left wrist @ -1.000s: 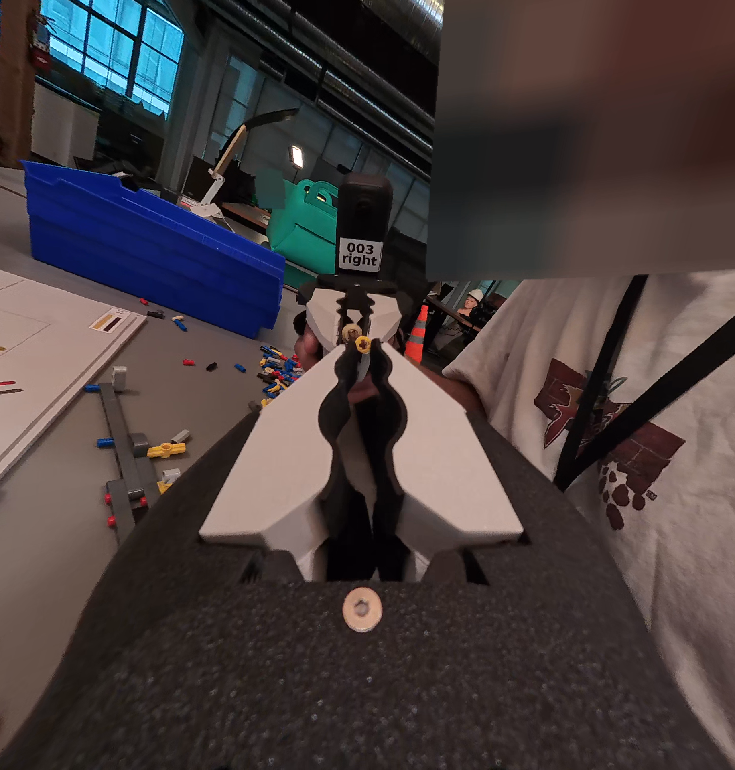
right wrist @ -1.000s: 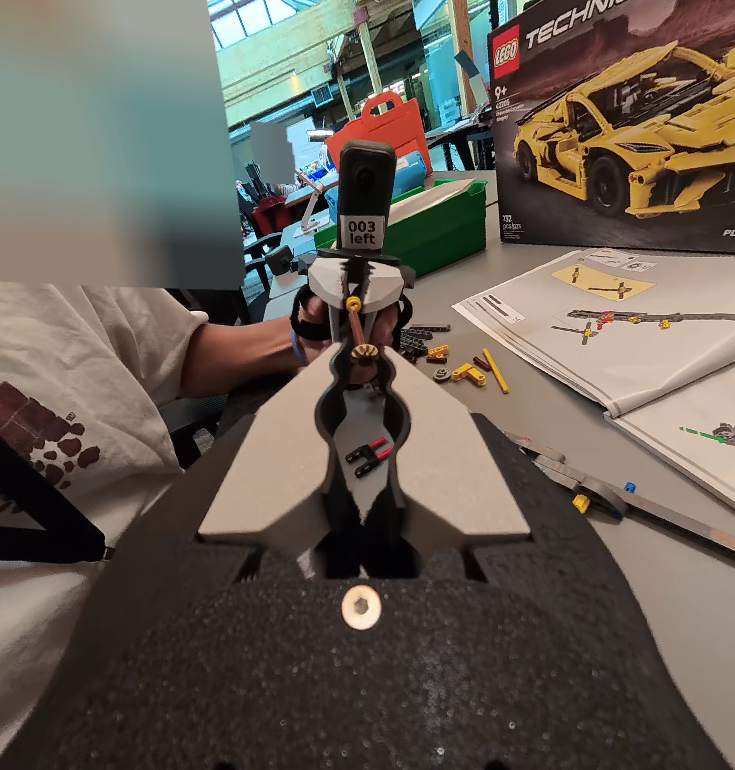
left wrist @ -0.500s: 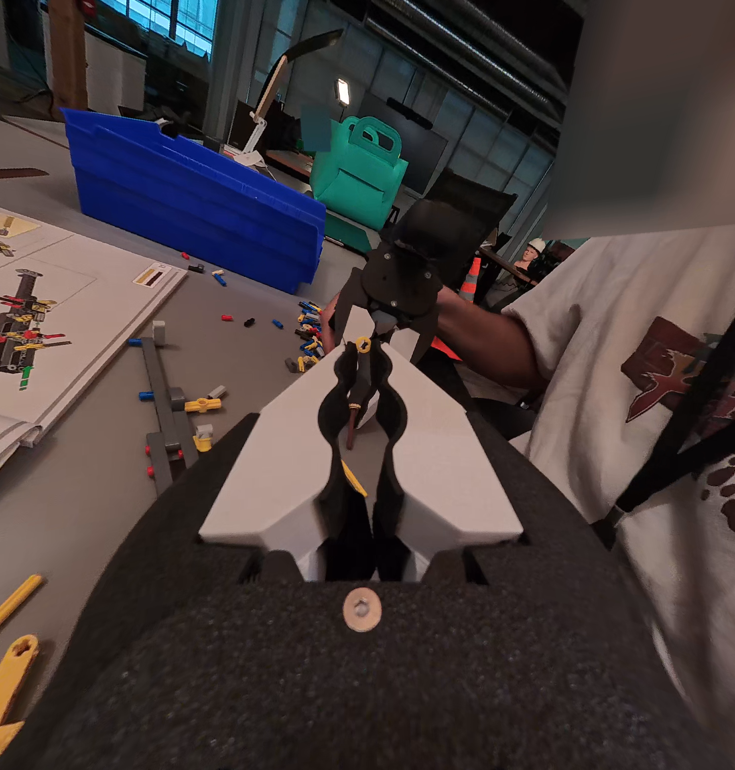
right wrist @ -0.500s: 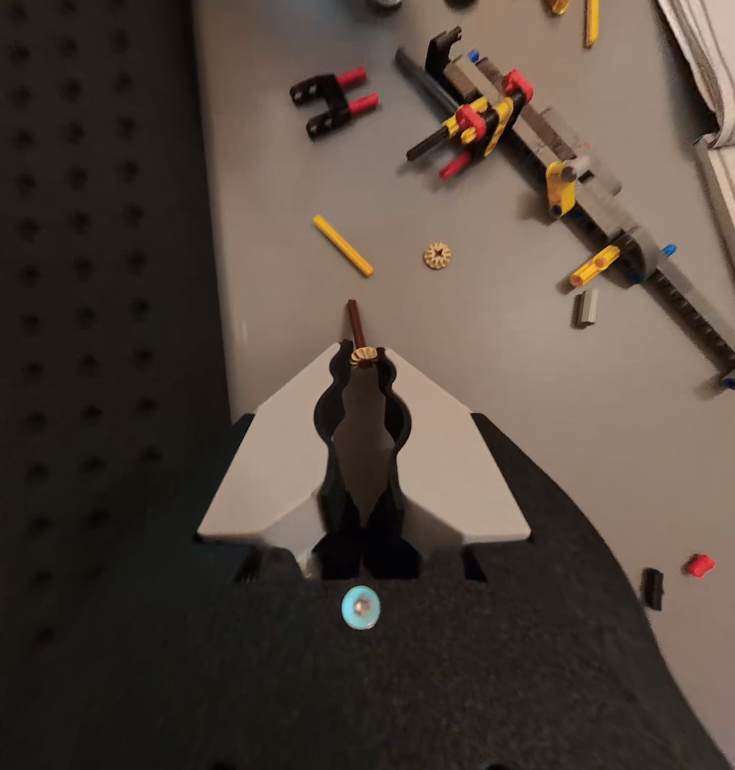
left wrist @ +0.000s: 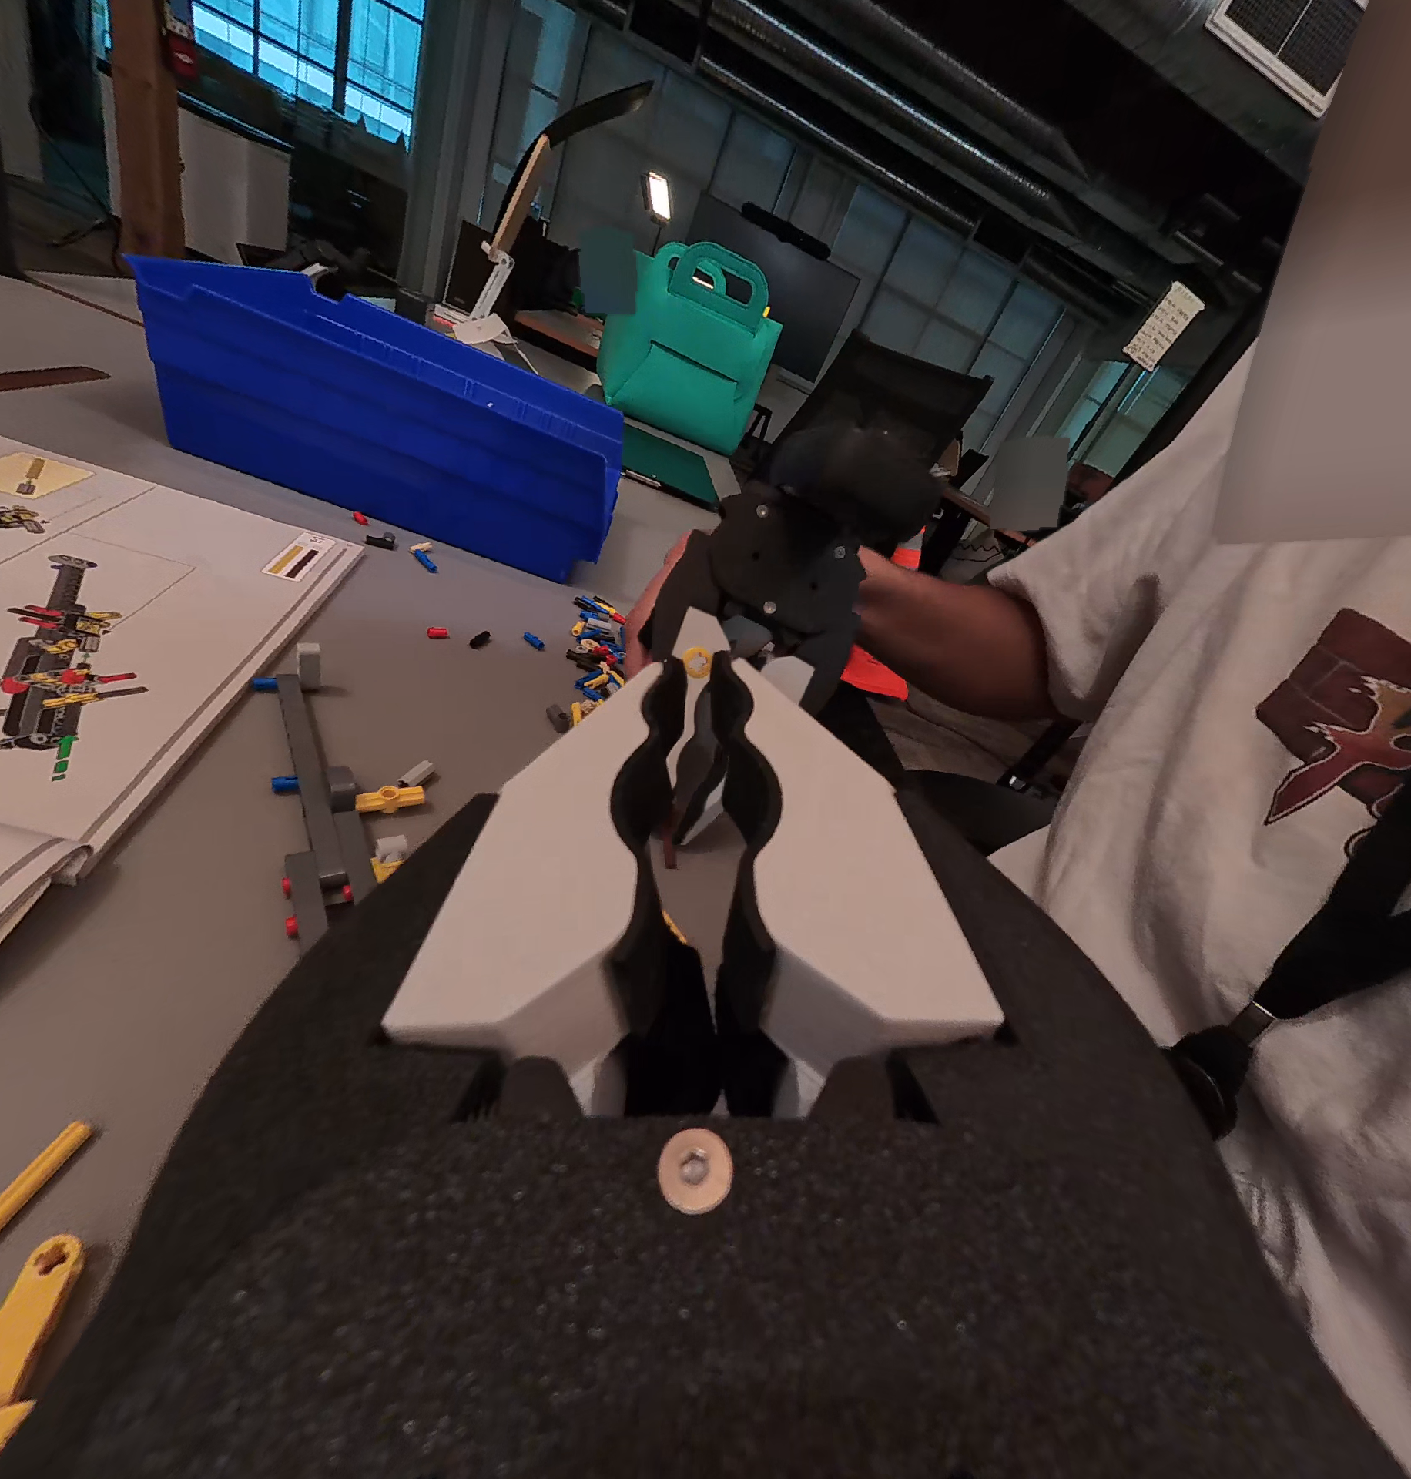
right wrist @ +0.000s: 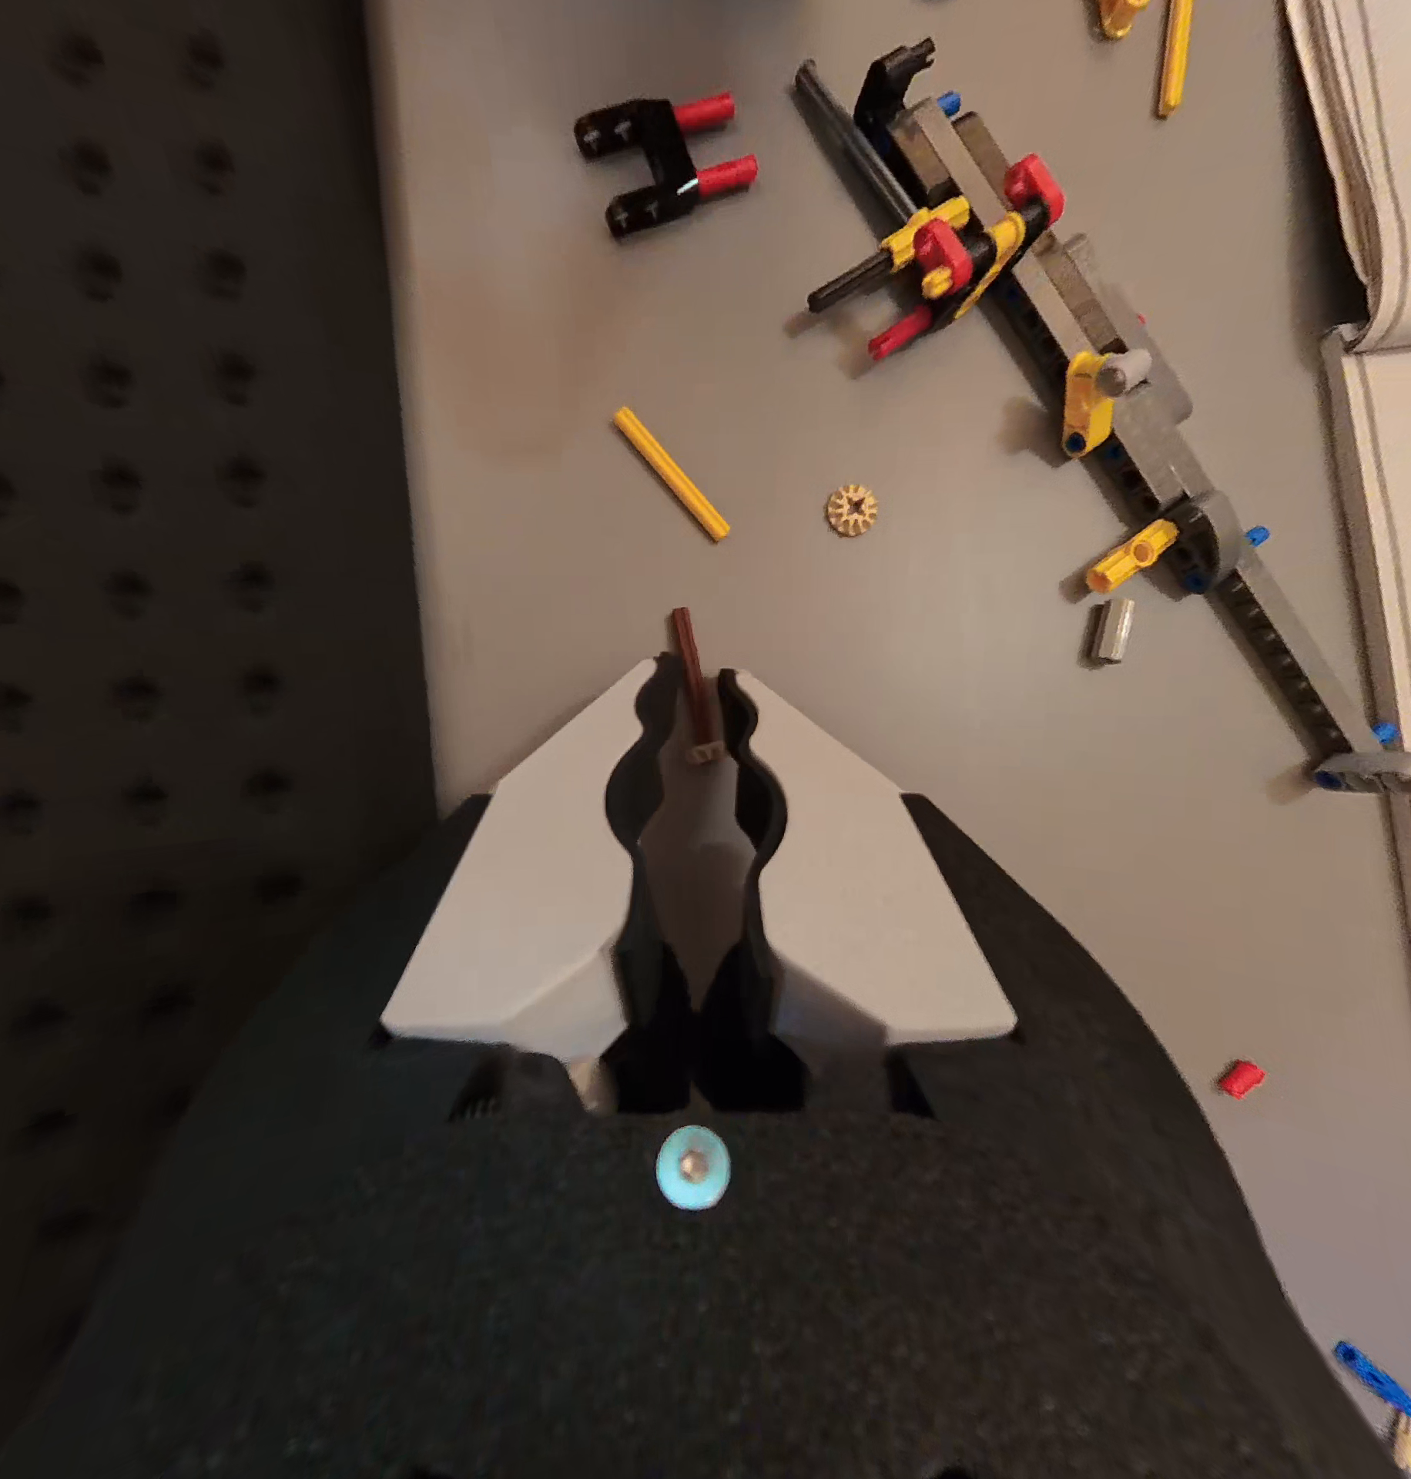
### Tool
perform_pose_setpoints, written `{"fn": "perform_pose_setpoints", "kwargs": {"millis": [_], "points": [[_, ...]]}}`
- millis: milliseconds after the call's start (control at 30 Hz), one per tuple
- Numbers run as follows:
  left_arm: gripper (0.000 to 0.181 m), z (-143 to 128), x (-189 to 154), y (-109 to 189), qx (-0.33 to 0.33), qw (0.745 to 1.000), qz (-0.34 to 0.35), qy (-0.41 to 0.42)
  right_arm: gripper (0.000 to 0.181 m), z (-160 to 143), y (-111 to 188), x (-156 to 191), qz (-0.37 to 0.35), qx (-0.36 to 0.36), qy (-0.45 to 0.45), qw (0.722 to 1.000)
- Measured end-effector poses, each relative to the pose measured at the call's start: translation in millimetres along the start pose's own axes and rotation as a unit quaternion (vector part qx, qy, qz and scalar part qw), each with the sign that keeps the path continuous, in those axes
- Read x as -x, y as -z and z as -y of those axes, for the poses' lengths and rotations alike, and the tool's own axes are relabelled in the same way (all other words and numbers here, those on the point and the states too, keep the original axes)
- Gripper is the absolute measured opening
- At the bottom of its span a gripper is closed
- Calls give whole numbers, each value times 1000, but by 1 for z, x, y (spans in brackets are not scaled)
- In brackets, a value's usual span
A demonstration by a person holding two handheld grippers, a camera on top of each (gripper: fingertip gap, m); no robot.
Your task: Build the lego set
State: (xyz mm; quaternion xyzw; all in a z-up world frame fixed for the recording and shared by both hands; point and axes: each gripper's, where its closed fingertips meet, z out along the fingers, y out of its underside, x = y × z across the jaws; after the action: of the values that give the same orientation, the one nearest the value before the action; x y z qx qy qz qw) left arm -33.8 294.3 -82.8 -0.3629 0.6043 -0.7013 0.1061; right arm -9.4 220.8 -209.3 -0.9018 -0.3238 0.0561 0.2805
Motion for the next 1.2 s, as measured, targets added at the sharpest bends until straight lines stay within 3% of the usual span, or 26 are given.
{"fn": "perform_pose_setpoints", "kwargs": {"millis": [300,367,467,567,700,867,1200], "points": [[4,3,-2,4,-10,1000,-14,2,2,7,-5,-7,8,18,8,1000],[4,12,-3,10,-30,999,-23,1,2,48,8,-12,28,-91,-11,995],[4,28,-3,24,-74,996,-39,6,2,121,56,-25,79,-293,-48,952],[4,35,-3,32,-99,993,-55,21,1,149,80,-40,118,-375,-74,917],[4,26,-6,27,-65,996,-60,7,2,144,67,-47,111,-349,-83,927],[4,14,-9,20,-28,998,-64,-4,2,135,57,-32,134,-318,-64,936],[4,-4,-16,10,21,997,-74,-18,2,129,55,-19,159,-314,-53,935]]}}
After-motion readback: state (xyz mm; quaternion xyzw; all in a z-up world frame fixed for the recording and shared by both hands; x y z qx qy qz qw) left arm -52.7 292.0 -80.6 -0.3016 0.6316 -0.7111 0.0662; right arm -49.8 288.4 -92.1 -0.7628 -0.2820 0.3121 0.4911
